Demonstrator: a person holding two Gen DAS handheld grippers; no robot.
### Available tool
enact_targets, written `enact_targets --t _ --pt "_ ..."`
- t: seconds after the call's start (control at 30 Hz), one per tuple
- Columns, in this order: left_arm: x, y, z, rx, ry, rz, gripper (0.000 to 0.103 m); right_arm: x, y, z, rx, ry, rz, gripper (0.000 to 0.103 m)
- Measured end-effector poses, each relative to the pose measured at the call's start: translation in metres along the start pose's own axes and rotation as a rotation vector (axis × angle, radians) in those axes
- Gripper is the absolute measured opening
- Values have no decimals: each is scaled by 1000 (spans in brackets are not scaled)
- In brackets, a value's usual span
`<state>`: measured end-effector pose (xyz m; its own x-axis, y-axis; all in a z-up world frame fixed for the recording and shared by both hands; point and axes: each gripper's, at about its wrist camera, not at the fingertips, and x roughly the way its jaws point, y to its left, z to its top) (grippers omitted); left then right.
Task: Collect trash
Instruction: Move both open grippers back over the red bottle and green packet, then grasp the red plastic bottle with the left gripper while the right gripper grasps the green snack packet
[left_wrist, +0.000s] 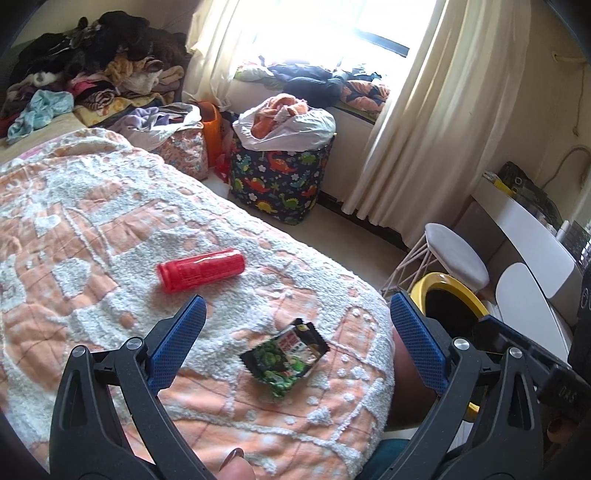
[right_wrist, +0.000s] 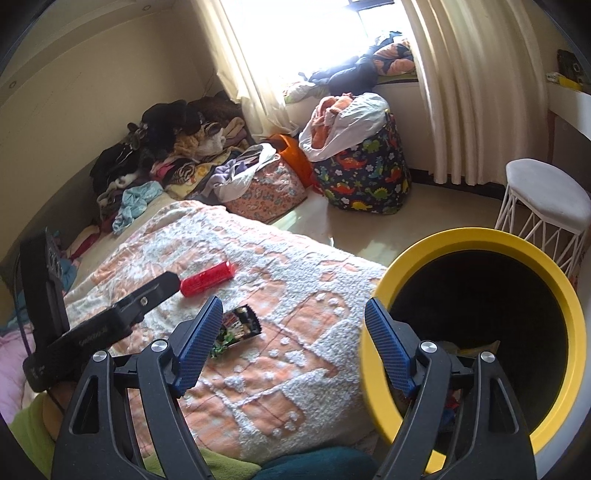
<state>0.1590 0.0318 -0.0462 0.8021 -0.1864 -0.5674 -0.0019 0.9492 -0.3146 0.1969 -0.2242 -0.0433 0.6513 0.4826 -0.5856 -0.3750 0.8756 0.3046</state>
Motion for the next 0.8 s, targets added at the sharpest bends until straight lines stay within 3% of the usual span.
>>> enact_targets --t 0.4,0.8 --pt "17 58 3 -78 19 97 92 42 39 -17 -59 94 23 77" --pt "59 88 18 -74 56 103 92 97 43 -29 -12 187 16 77"
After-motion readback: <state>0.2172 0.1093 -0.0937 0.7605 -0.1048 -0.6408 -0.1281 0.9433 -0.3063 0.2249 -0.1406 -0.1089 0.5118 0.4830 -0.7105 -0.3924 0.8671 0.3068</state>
